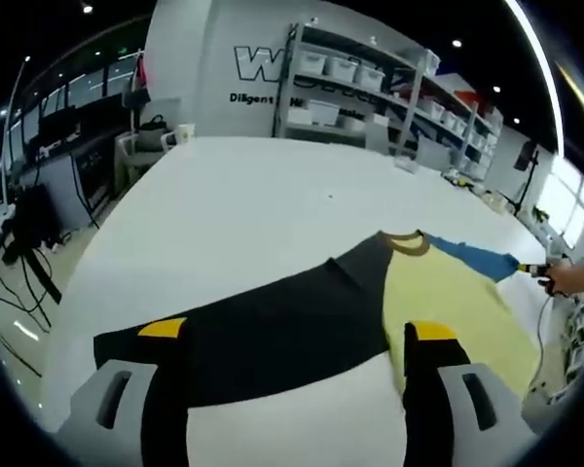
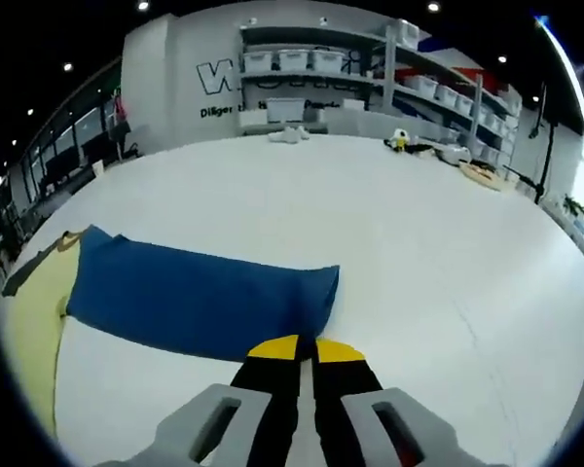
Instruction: Fold the garment on the visible template until the final outline fits inside the template.
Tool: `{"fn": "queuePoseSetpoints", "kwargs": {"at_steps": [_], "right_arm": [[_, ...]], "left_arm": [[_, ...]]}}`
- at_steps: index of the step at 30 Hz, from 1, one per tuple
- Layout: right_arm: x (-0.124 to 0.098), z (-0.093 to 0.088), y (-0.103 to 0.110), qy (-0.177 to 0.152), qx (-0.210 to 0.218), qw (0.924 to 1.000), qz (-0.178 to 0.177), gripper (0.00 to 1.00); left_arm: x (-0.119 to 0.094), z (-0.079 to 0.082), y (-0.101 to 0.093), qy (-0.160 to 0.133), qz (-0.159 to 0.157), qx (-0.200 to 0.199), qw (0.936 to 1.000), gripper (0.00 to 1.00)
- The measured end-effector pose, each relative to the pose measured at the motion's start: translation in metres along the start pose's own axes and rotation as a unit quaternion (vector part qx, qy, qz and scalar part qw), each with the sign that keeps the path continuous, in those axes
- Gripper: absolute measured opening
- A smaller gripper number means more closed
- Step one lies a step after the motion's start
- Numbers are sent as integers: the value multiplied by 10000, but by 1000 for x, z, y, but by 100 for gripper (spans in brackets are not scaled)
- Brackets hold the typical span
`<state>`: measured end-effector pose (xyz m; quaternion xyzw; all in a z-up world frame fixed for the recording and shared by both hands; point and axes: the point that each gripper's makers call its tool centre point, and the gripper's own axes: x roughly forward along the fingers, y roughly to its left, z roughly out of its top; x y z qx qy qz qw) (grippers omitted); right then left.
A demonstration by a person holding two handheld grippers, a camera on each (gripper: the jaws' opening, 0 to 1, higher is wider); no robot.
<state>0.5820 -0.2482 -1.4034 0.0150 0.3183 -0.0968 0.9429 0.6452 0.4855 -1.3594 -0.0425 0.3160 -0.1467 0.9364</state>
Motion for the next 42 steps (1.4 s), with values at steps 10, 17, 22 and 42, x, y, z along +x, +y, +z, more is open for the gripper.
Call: {"fn": "queuePoseSetpoints", "kwargs": {"at_steps": [10, 17, 22, 42], "right_arm": [[-26, 106, 71, -1175, -534, 9893, 678, 0], [-48, 169, 168, -1771, -1070, 9652, 1600, 0], [-58, 189, 229, -1941, -1310, 9495, 2089, 0], [-52, 105, 450, -1199, -2500, 8905, 3608, 0]], "left_arm": [[-11, 9, -35, -357, -428, -46, 9984, 99], [-20, 9, -61, -489, -715, 296, 9958, 99], [-29, 11, -75, -602, -862, 554, 9929, 99], [-59, -23, -70, -601, -847, 459, 9935, 99]]}}
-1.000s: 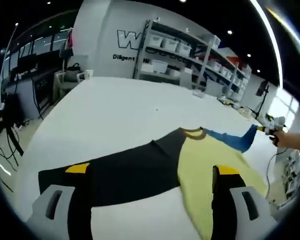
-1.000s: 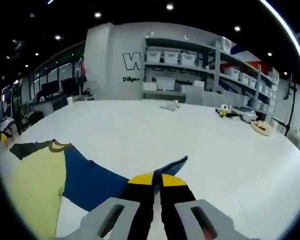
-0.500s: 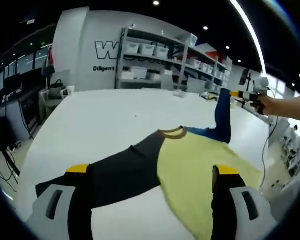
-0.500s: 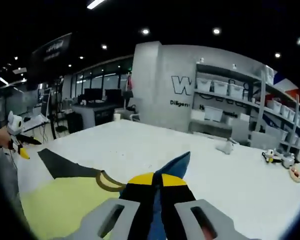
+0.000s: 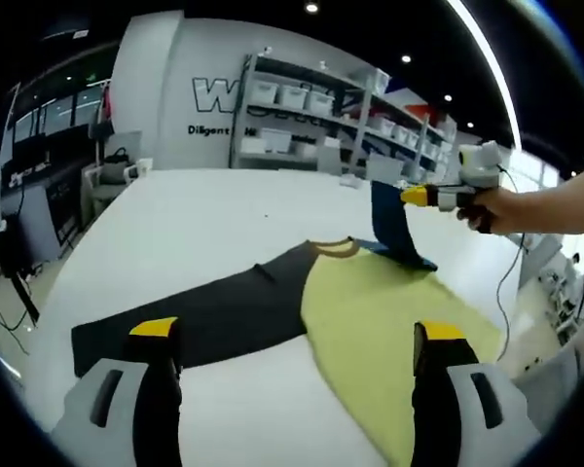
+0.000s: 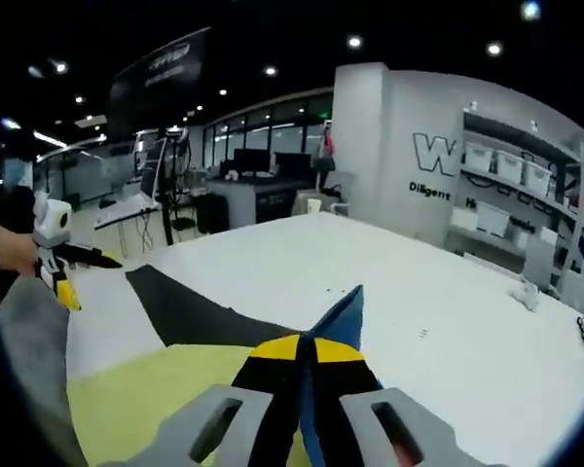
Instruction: Fold the garment on the visible template until the final outline fits inside the template.
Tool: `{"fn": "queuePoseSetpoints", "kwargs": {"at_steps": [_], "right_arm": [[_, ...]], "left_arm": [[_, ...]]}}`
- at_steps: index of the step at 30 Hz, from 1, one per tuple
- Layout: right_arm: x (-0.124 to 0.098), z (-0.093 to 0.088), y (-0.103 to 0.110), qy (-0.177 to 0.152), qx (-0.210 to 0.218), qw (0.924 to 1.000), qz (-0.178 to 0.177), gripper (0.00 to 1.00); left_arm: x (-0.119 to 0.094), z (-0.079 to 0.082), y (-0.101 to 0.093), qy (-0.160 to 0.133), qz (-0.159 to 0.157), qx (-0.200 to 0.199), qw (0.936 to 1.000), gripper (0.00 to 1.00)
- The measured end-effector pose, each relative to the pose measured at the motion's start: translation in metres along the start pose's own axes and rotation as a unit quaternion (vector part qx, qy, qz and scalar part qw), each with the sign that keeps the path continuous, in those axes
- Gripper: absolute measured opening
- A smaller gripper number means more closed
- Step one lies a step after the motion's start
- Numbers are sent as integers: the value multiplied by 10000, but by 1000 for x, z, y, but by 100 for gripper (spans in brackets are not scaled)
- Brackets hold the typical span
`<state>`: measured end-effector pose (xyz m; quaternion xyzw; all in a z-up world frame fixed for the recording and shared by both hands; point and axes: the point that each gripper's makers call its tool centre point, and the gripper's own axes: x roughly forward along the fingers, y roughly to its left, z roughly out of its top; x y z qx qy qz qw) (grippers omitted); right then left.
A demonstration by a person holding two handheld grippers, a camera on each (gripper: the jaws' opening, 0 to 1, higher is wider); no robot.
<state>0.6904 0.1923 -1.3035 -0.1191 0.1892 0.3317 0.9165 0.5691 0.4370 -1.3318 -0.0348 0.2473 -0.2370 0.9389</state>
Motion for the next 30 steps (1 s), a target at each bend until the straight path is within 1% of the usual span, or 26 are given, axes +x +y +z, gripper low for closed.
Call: {"fn": "queuePoseSetpoints", "kwargs": {"at_steps": [1, 2, 3, 4, 5, 6, 7, 8, 10, 12, 13, 21, 25, 27, 30], "right_arm": [[7, -5, 9, 25, 41, 10000, 79, 0], [16, -18, 25, 225, -31, 9995, 237, 0], [22, -29, 31, 383, -89, 9989, 253, 0], [31, -42, 39, 499, 40, 9985, 230, 0], [36, -50, 46, 576, 115, 9979, 270, 0], [42, -56, 55, 614, -5, 9977, 285, 0], [46, -59, 60, 638, 21, 9976, 285, 0], [50, -60, 66, 630, 139, 9975, 300, 0], [55, -62, 73, 653, 105, 9973, 332, 0], [59, -61, 81, 663, 159, 9968, 405, 0], [62, -61, 86, 683, 89, 9966, 457, 0], [75, -70, 94, 810, 161, 9952, 517, 0], [77, -68, 105, 793, 217, 9948, 608, 0], [78, -67, 115, 762, 148, 9945, 702, 0], [81, -74, 121, 835, 218, 9930, 812, 0]], "left_arm": [[-1, -2, 0, 13, 2, -10, 10000, 99], [-2, -4, 1, 39, 5, -13, 10000, 99], [-3, -6, 1, 57, 14, -10, 10000, 99], [-3, -9, 2, 88, 19, -8, 10000, 99], [-4, -11, 2, 106, 21, -12, 9999, 99], [-4, -13, 3, 131, 33, -15, 9999, 99], [-5, -14, 3, 152, 43, -14, 9999, 99], [-6, -16, 4, 171, 53, -19, 9998, 99], [-7, -17, 5, 182, 63, -23, 9998, 99], [-8, -19, 7, 230, 73, -9, 9997, 99], [-8, -20, 7, 245, 84, -15, 9997, 99], [-6, -23, 7, 280, 102, -65, 9995, 99], [-6, -24, 6, 305, 113, -57, 9995, 99], [-7, -25, 6, 307, 136, -77, 9994, 99], [-7, -26, 7, 321, 151, -102, 9993, 99]]}}
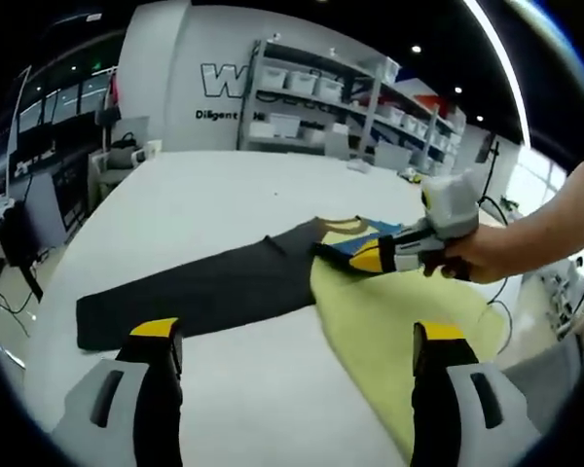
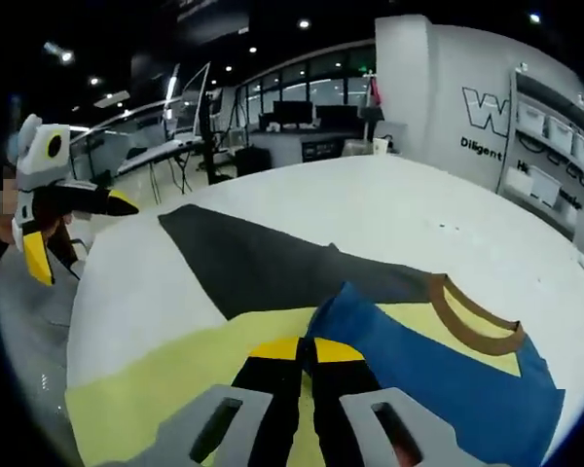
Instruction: Fold the garment on the visible template until the final outline fits inside the template.
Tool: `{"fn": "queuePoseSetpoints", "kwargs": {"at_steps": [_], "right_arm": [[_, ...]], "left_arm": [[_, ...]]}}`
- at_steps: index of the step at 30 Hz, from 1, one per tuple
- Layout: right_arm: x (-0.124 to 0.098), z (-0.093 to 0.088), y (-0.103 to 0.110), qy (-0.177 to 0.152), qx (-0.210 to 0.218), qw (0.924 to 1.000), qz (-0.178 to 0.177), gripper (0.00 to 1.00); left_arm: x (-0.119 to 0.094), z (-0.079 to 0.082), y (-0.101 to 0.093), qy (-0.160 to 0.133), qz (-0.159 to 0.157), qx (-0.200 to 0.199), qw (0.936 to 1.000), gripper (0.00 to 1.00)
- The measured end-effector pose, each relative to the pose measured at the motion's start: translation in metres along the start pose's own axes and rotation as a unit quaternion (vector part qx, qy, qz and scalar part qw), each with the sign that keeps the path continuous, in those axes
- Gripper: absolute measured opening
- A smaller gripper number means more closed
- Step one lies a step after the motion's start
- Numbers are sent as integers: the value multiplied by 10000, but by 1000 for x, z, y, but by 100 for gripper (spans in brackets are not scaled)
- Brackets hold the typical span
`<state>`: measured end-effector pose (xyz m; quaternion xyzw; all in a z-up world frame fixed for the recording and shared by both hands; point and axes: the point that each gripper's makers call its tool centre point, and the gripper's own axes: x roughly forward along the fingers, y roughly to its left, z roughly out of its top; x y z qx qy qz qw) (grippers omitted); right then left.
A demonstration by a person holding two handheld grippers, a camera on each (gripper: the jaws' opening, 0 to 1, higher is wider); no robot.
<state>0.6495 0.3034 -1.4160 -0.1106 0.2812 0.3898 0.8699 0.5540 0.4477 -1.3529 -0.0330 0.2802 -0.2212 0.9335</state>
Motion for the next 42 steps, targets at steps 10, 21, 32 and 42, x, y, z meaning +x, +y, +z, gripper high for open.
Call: {"fn": "queuePoseSetpoints", "kwargs": {"at_steps": [10, 21, 32, 42], "right_arm": [[2, -5, 15, 44, 19, 9994, 347, 0], [-24, 3, 8, -269, 386, 9980, 423, 18], [-80, -23, -38, -375, 507, 9980, 17, 20], [-113, -36, -65, -459, 418, 9977, -257, 25]], "left_arm": [[0, 0, 0, 16, 27, -20, 10000, 99], [6, 2, 26, 21, 221, -320, 9992, 99], [5, -6, 111, 59, 1108, -1250, 9859, 90], [-15, -26, 163, -229, 1828, -1872, 9649, 78]]}}
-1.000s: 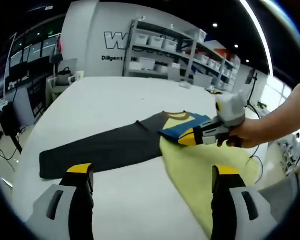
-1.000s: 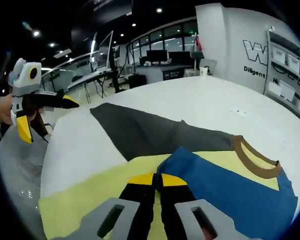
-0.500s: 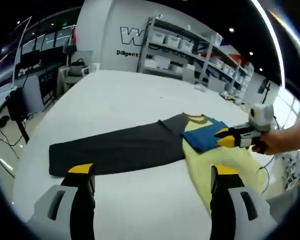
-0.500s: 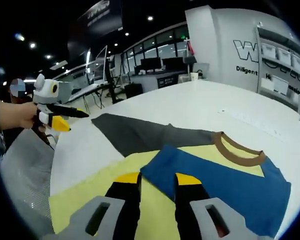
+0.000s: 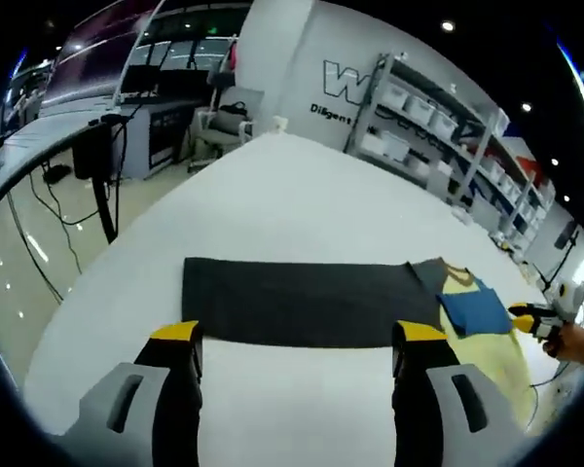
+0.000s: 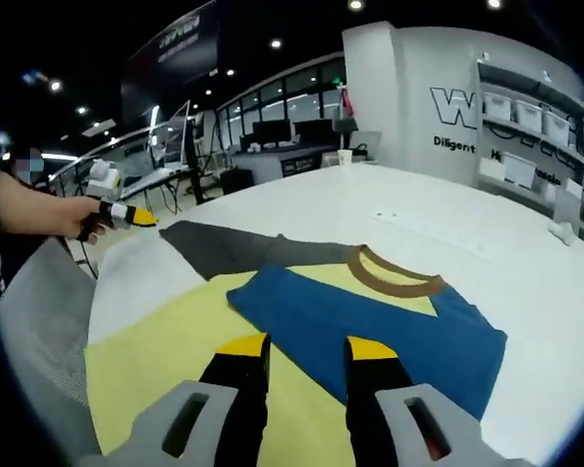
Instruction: Fold the garment on the visible template until the final outline fits inside the template.
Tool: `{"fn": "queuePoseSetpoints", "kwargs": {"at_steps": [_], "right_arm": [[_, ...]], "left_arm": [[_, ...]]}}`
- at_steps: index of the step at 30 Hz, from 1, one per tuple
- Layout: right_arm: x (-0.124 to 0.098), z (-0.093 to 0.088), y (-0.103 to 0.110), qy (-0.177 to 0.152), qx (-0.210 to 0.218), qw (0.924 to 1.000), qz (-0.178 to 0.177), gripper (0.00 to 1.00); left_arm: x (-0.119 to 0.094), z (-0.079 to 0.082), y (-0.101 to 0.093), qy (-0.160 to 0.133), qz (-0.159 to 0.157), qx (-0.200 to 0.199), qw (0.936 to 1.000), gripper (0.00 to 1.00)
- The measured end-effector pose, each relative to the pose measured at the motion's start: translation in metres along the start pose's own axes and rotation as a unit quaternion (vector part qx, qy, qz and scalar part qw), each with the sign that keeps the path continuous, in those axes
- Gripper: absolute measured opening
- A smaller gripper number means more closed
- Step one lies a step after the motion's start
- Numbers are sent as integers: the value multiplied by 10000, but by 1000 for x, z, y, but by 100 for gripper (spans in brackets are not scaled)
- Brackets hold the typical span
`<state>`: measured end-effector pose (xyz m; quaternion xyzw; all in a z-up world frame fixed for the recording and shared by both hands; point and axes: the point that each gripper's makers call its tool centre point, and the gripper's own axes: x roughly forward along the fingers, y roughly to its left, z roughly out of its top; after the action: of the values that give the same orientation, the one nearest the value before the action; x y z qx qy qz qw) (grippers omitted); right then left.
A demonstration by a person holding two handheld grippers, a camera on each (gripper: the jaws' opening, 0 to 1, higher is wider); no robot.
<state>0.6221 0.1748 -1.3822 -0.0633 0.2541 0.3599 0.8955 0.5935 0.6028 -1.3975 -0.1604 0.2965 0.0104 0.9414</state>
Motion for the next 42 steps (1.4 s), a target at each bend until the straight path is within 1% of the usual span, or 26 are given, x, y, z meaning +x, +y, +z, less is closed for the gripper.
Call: {"fn": "queuePoseSetpoints", "kwargs": {"at_steps": [2, 3, 5, 8, 10, 11, 14, 16, 18, 20, 21, 22, 25, 28, 30, 31, 32, 34, 35, 37, 38, 39, 40, 42], "right_arm": [[-5, 0, -5, -19, -56, 10000, -44, 26], [-8, 0, -5, -19, -87, 9999, -51, 26], [-14, 0, -8, -22, -85, 9999, -81, 25], [-20, -2, -11, -22, -103, 9999, -127, 24], [-25, -4, -13, -14, -103, 9998, -173, 23], [-28, -5, -15, -13, -78, 9998, -199, 23], [-33, -10, -17, 19, -54, 9997, -247, 22], [-35, -12, -18, 25, -22, 9996, -271, 21], [-36, -14, -19, 42, -17, 9996, -291, 21], [-36, -14, -20, 23, 3, 9995, -307, 20], [-36, -14, -20, 24, 1, 9995, -311, 20], [-36, -14, -19, 24, 4, 9995, -314, 19], [-35, -14, -18, 39, -28, 9995, -305, 19], [-35, -12, -17, 28, -39, 9995, -303, 18], [-35, -11, -17, 37, -59, 9995, -304, 18], [-35, -9, -17, 32, -65, 9995, -311, 18], [-36, -8, -17, 28, -61, 9995, -311, 18], [-37, -5, -18, 13, -92, 9994, -323, 17], [-38, -3, -19, -1, -95, 9994, -328, 17], [-38, -2, -21, -17, -101, 9994, -343, 17], [-39, -2, -21, -22, -97, 9993, -351, 17], [-39, -2, -21, -30, -92, 9993, -359, 17], [-39, -2, -22, -45, -84, 9993, -364, 17], [-40, -3, -21, -46, -76, 9993, -366, 16]], "left_arm": [[1, -6, 11, 61, 145, -63, 9999, 76], [2, -11, 19, 109, 235, -186, 9995, 76], [2, -8, 26, -7, 292, -285, 9992, 73], [8, -10, 31, 39, 305, -448, 9985, 67], [12, -9, 34, 42, 404, -557, 9976, 63], [16, -10, 38, 51, 442, -678, 9967, 61], [22, -7, 44, 26, 548, -720, 9959, 51], [27, -4, 44, 3, 555, -786, 9954, 46], [26, -3, 44, -55, 698, -948, 9930, 41], [26, -4, 48, -107, 862, -1202, 9889, 31], [24, -5, 47, -101, 871, -1238, 9884, 27], [26, -7, 47, -66, 903, -1303, 9873, 21], [27, -8, 44, -23, 929, -1254, 9877, 11], [26, -9, 41, -15, 867, -1421, 9860, 4], [24, -10, 40, -16, 863, -1501, 9849, 3], [23, -10, 38, -30, 792, -1667, 9828, 3], [21, -8, 38, -101, 795, -1676, 9826, 2], [16, 5, 36, -364, 718, -1700, 9821, 2], [14, 15, 31, -522, 596, -1512, 9853, 2], [12, 29, 25, -713, 486, -1391, 9865, 2], [10, 40, 17, -869, 301, -1409, 9857, 2], [10, 47, 11, -952, 178, -1399, 9854, 2], [9, 57, 2, -1071, 8, -1327, 9854, 2], [9, 71, -15, -1185, -270, -1184, 9855, 2]]}}
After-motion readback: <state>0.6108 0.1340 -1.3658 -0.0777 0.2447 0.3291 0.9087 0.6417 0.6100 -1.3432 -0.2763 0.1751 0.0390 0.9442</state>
